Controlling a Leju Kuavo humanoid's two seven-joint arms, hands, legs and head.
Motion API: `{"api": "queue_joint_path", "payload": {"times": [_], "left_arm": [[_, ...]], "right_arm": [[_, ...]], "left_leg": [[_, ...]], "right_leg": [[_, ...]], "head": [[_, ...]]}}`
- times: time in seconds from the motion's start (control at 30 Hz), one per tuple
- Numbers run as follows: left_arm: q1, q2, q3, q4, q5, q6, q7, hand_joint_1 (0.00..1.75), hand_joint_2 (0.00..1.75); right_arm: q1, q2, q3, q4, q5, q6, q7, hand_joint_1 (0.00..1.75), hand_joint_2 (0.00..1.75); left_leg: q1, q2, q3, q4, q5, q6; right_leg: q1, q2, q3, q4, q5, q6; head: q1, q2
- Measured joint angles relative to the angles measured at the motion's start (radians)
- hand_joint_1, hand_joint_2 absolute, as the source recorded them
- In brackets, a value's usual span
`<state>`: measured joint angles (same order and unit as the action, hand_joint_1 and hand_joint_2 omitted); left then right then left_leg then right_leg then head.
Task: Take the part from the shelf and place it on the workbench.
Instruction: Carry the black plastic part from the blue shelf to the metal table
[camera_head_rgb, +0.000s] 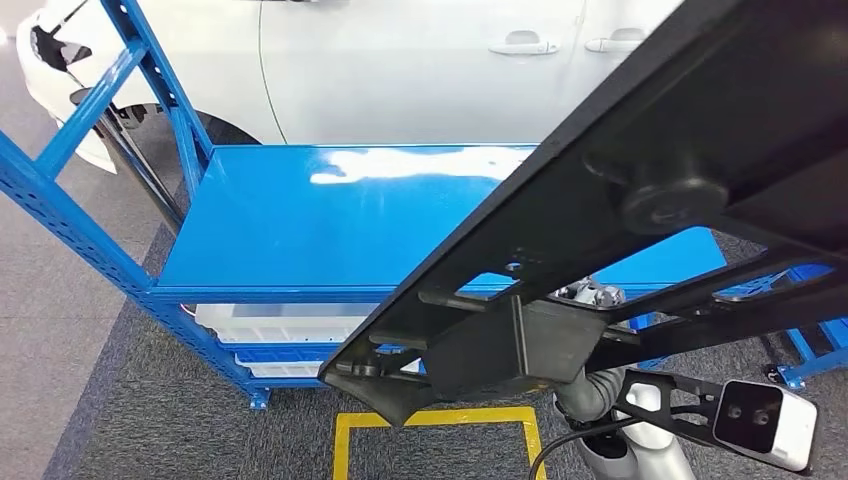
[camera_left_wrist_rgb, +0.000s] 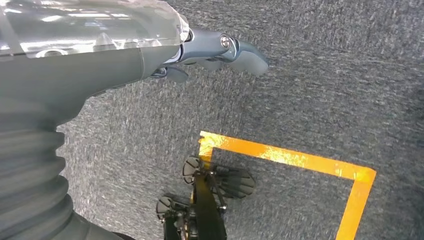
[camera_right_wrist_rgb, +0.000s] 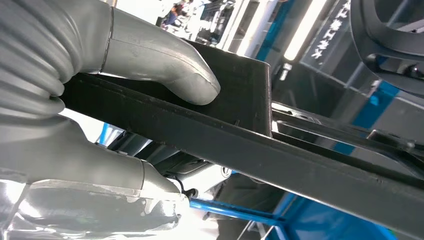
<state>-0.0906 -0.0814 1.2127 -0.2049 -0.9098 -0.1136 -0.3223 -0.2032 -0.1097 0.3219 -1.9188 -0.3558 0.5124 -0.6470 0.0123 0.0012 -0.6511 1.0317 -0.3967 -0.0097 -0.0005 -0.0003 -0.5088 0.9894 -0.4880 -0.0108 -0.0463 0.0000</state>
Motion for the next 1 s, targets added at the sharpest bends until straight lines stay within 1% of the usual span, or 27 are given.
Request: {"api": "queue_joint_path", "payload": {"times": [0.03, 0.07, 0.1, 0.13, 0.17, 0.2, 0.23, 0.27, 0.3, 0.33, 0.37, 0.4, 0.47, 0.5, 0.53, 0.6, 0.63, 0.67, 0.7, 0.73, 0.77, 0.8, 0.83, 0.87, 0.9, 0.97, 1.0], "left_arm": [[0.0, 0.004, 0.0, 0.0, -0.002, -0.004, -0.003, 0.0, 1.75], [-0.001, 0.008, 0.0, 0.0, -0.004, -0.008, -0.006, 0.0, 1.75], [-0.001, 0.011, 0.0, 0.0, -0.005, -0.011, -0.01, 0.0, 1.75], [-0.002, 0.015, 0.0, 0.0, -0.006, -0.013, -0.013, 0.0, 1.75], [-0.002, 0.018, 0.0, 0.0, -0.006, -0.015, -0.015, 0.0, 1.75], [-0.002, 0.02, -0.001, 0.0, -0.007, -0.016, -0.015, 0.0, 1.75], [-0.002, 0.022, -0.001, 0.0, -0.007, -0.017, -0.016, 0.0, 1.75], [-0.003, 0.023, -0.001, 0.0, -0.006, -0.017, -0.015, 0.0, 1.75], [-0.005, 0.025, -0.001, 0.0, -0.006, -0.016, -0.014, 0.0, 1.75], [-0.007, 0.027, -0.001, -0.001, -0.004, -0.015, -0.013, 0.0, 1.75], [-0.008, 0.029, -0.001, -0.001, -0.003, -0.013, -0.011, 0.0, 1.75], [-0.009, 0.031, -0.001, -0.001, -0.001, -0.01, -0.01, 0.0, 1.75], [-0.006, 0.033, 0.0, -0.001, 0.001, -0.004, -0.008, 0.0, 1.75], [-0.004, 0.035, 0.0, -0.001, 0.001, -0.002, -0.008, 0.0, 1.75], [-0.004, 0.036, 0.0, -0.001, 0.001, -0.001, -0.007, 0.0, 1.75], [-0.004, 0.039, 0.0, -0.001, -0.001, -0.002, -0.008, 0.0, 1.75], [-0.004, 0.041, 0.0, -0.001, -0.002, -0.002, -0.009, 0.0, 1.75], [-0.003, 0.043, 0.0, -0.001, -0.002, -0.002, -0.009, 0.0, 1.75], [-0.003, 0.044, 0.0, -0.001, -0.002, -0.003, -0.01, 0.0, 1.75], [-0.003, 0.044, 0.0, -0.001, -0.002, -0.003, -0.01, 0.0, 1.75], [-0.002, 0.045, 0.0, -0.001, -0.002, -0.003, -0.01, 0.0, 1.75], [-0.002, 0.045, 0.0, -0.001, -0.002, -0.003, -0.01, 0.0, 1.75], [-0.002, 0.044, 0.0, -0.001, -0.002, -0.003, -0.01, 0.0, 1.75], [-0.002, 0.044, 0.0, -0.001, -0.002, -0.003, -0.011, 0.0, 1.75], [-0.002, 0.044, 0.0, -0.001, -0.002, -0.003, -0.011, 0.0, 1.75], [-0.002, 0.043, 0.0, -0.001, -0.002, -0.003, -0.011, 0.0, 1.75], [-0.001, 0.043, 0.0, -0.001, -0.002, -0.002, -0.011, 0.0, 1.75]], "right_arm": [[-0.001, 0.0, 0.0, 0.0, -0.006, 0.0, 0.003, 1.75, 1.75], [-0.002, 0.001, 0.0, 0.0, -0.009, -0.002, 0.005, 1.75, 1.75], [-0.003, 0.002, 0.001, -0.001, -0.011, -0.006, 0.006, 1.75, 1.75], [-0.003, 0.004, 0.002, -0.001, -0.012, -0.009, 0.007, 1.75, 1.75], [-0.002, 0.006, 0.003, -0.001, -0.012, -0.013, 0.007, 1.75, 1.75], [-0.002, 0.009, 0.004, -0.001, -0.012, -0.015, 0.007, 1.75, 1.75], [-0.002, 0.012, 0.005, -0.001, -0.011, -0.018, 0.006, 1.75, 1.75], [-0.003, 0.015, 0.007, -0.001, -0.008, -0.022, 0.003, 1.75, 1.75], [-0.003, 0.018, 0.009, -0.001, -0.003, -0.027, 0.0, 1.75, 1.75], [-0.005, 0.02, 0.01, -0.001, 0.003, -0.031, -0.005, 1.75, 1.75], [-0.006, 0.022, 0.011, -0.002, 0.007, -0.035, -0.011, 1.75, 1.75], [-0.008, 0.023, 0.012, -0.002, 0.01, -0.037, -0.016, 1.75, 1.75], [-0.009, 0.024, 0.012, -0.002, 0.012, -0.039, -0.022, 1.75, 1.75], [-0.009, 0.025, 0.012, -0.001, 0.014, -0.037, -0.023, 1.75, 1.75], [-0.009, 0.024, 0.013, -0.001, 0.015, -0.034, -0.023, 1.75, 1.75], [-0.007, 0.024, 0.014, 0.001, 0.021, -0.026, -0.022, 1.75, 1.75], [-0.005, 0.024, 0.014, 0.002, 0.024, -0.024, -0.022, 1.75, 1.75], [-0.003, 0.024, 0.015, 0.003, 0.028, -0.023, -0.023, 1.75, 1.75], [-0.001, 0.024, 0.015, 0.005, 0.03, -0.022, -0.023, 1.75, 1.75], [0.0, 0.024, 0.016, 0.006, 0.032, -0.021, -0.024, 1.75, 1.75], [0.001, 0.024, 0.016, 0.006, 0.032, -0.02, -0.025, 1.75, 1.75], [0.001, 0.024, 0.017, 0.007, 0.032, -0.018, -0.026, 1.75, 1.75], [0.001, 0.024, 0.017, 0.007, 0.032, -0.016, -0.027, 1.75, 1.75], [0.001, 0.024, 0.017, 0.007, 0.032, -0.015, -0.029, 1.75, 1.75], [0.002, 0.024, 0.018, 0.007, 0.031, -0.013, -0.031, 1.75, 1.75], [0.003, 0.024, 0.018, 0.008, 0.029, -0.011, -0.035, 1.75, 1.75], [0.002, 0.024, 0.018, 0.01, 0.029, -0.011, -0.037, 1.75, 1.75]], "left_leg": [[0.0, -0.001, -0.012, 0.032, -0.036, -0.004], [0.001, -0.001, -0.028, 0.084, -0.087, -0.006], [0.002, -0.001, -0.045, 0.148, -0.137, -0.009], [0.002, -0.001, -0.057, 0.211, -0.171, -0.012], [0.002, -0.001, -0.058, 0.256, -0.183, -0.014], [0.002, -0.001, -0.044, 0.27, -0.172, -0.016], [0.003, -0.001, -0.014, 0.248, -0.147, -0.016], [0.004, -0.001, 0.032, 0.195, -0.122, -0.016], [0.004, -0.001, 0.088, 0.122, -0.114, -0.014], [0.002, -0.003, 0.135, 0.055, -0.116, -0.009], [0.0, -0.005, 0.165, 0.005, -0.125, -0.003], [-0.003, -0.006, 0.177, -0.021, -0.133, 0.004], [-0.004, -0.005, 0.166, -0.028, -0.121, 0.019], [-0.003, -0.002, 0.158, -0.029, -0.11, 0.027], [-0.002, 0.001, 0.147, -0.032, -0.098, 0.034], [-0.002, 0.004, 0.119, -0.031, -0.073, 0.042], [-0.002, 0.005, 0.103, -0.03, -0.061, 0.043], [-0.003, 0.005, 0.087, -0.029, -0.049, 0.043], [-0.003, 0.005, 0.07, -0.027, -0.039, 0.041], [-0.003, 0.005, 0.055, -0.024, -0.029, 0.039], [-0.003, 0.006, 0.041, -0.02, -0.02, 0.037], [-0.003, 0.005, 0.03, -0.017, -0.012, 0.034], [-0.003, 0.005, 0.022, -0.014, -0.005, 0.03], [-0.003, 0.005, 0.018, -0.013, 0.002, 0.025], [-0.003, 0.005, 0.017, -0.015, 0.01, 0.019], [-0.001, 0.005, 0.014, -0.021, 0.025, 0.006], [-0.001, 0.005, 0.009, -0.016, 0.016, 0.001]], "right_leg": [[-0.002, -0.002, -0.01, -0.004, 0.012, -0.007], [-0.002, -0.004, -0.021, -0.004, 0.024, -0.012], [0.0, -0.004, -0.035, -0.003, 0.034, -0.015], [0.001, -0.004, -0.05, -0.002, 0.045, -0.016], [0.002, -0.005, -0.065, 0.001, 0.055, -0.016], [0.003, -0.005, -0.082, 0.004, 0.065, -0.015], [0.003, -0.005, -0.098, 0.008, 0.074, -0.013], [0.003, -0.004, -0.112, 0.014, 0.082, -0.01], [0.004, -0.004, -0.125, 0.02, 0.09, -0.006], [0.005, -0.004, -0.135, 0.026, 0.097, -0.001], [0.006, -0.005, -0.141, 0.03, 0.104, 0.005], [0.006, -0.006, -0.145, 0.031, 0.112, 0.011], [0.003, -0.004, -0.15, 0.031, 0.123, 0.023], [0.001, -0.003, -0.156, 0.041, 0.108, 0.029], [-0.001, -0.001, -0.168, 0.069, 0.073, 0.034], [-0.005, 0.0, -0.202, 0.182, -0.031, 0.042], [-0.006, 0.0, -0.216, 0.248, -0.071, 0.045], [-0.006, 0.0, -0.221, 0.298, -0.087, 0.047], [-0.006, 0.0, -0.21, 0.318, -0.08, 0.047], [-0.006, 0.0, -0.181, 0.301, -0.056, 0.046], [-0.006, 0.0, -0.133, 0.25, -0.03, 0.043], [-0.004, 0.0, -0.076, 0.175, -0.019, 0.038], [-0.002, 0.0, -0.024, 0.099, -0.019, 0.031], [0.002, 0.0, 0.01, 0.044, -0.026, 0.024], [0.006, 0.0, 0.026, 0.013, -0.035, 0.018], [0.007, -0.001, 0.021, 0.0, -0.02, 0.005], [0.005, -0.002, 0.015, -0.004, -0.008, -0.002]], "head": [[0.0, 0.0], [0.0, 0.0], [0.0, 0.0], [0.0, 0.0], [0.0, 0.0], [0.0, 0.0], [0.0, 0.0], [0.0, 0.0], [0.0, 0.0], [0.0, 0.0], [0.0, 0.0], [0.0, 0.0], [0.0, 0.0], [0.0, 0.0], [0.0, 0.0], [0.0, 0.0], [0.0, 0.0], [0.0, 0.0], [0.0, 0.0], [0.0, 0.0], [0.0, 0.0], [0.0, 0.0], [0.0, 0.0], [0.0, 0.0], [0.0, 0.0], [0.0, 0.0], [0.0, 0.0]]}}
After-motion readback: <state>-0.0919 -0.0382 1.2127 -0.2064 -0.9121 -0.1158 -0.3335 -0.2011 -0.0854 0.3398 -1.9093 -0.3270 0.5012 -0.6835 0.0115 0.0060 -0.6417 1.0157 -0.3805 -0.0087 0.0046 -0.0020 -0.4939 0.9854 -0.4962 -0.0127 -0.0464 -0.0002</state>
